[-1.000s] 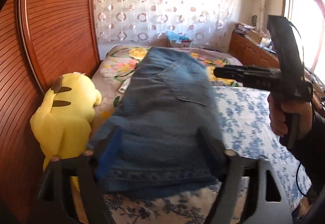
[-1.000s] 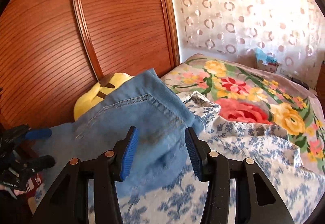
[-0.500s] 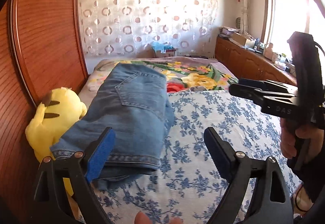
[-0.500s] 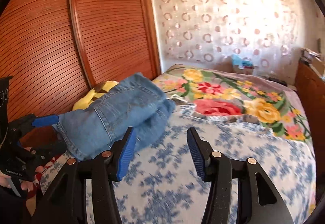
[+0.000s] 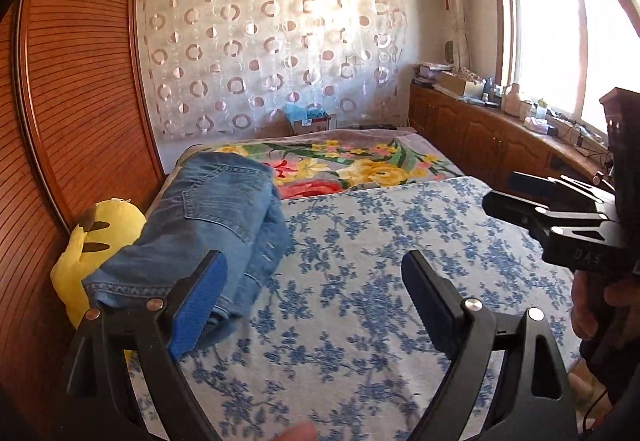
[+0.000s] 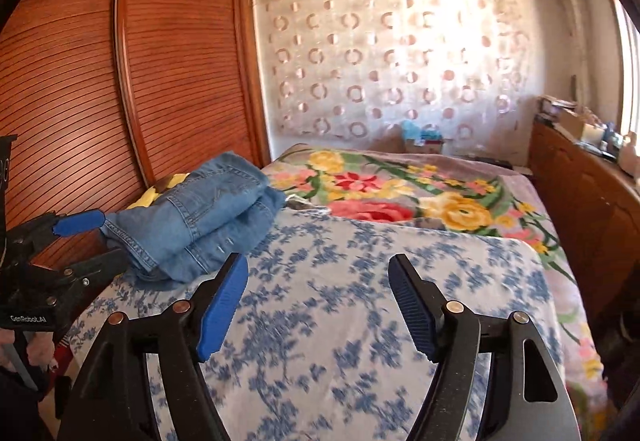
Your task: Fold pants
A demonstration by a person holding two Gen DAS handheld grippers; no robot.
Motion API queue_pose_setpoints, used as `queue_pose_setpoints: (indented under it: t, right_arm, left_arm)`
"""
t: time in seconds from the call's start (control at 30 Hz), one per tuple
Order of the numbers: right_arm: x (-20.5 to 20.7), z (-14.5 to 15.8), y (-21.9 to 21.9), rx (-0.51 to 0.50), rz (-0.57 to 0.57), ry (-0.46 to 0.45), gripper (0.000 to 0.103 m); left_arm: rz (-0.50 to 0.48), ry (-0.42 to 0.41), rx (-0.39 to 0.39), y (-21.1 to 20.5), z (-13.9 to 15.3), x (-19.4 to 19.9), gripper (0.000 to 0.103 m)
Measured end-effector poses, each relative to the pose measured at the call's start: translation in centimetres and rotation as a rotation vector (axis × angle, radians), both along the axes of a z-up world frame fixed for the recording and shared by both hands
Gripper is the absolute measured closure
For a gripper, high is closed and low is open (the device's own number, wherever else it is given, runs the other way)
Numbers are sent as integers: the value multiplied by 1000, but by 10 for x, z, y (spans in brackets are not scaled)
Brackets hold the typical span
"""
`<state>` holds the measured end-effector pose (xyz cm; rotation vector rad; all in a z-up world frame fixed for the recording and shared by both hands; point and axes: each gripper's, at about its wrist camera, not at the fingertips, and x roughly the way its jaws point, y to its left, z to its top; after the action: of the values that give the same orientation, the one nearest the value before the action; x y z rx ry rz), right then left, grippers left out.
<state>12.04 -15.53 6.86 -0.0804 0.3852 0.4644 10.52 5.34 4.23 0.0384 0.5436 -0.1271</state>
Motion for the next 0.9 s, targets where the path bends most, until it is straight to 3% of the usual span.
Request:
queue_pose_setpoints:
  t: [0.53, 0.9]
  right_arm:
    - [-82, -6, -19, 35, -131, -51, 28]
    - [-103, -12, -24, 35, -156, -51, 28]
  left_arm:
    - [17, -58, -9, -33, 12, -50, 14]
    - [39, -64, -5, -36, 11, -64, 14]
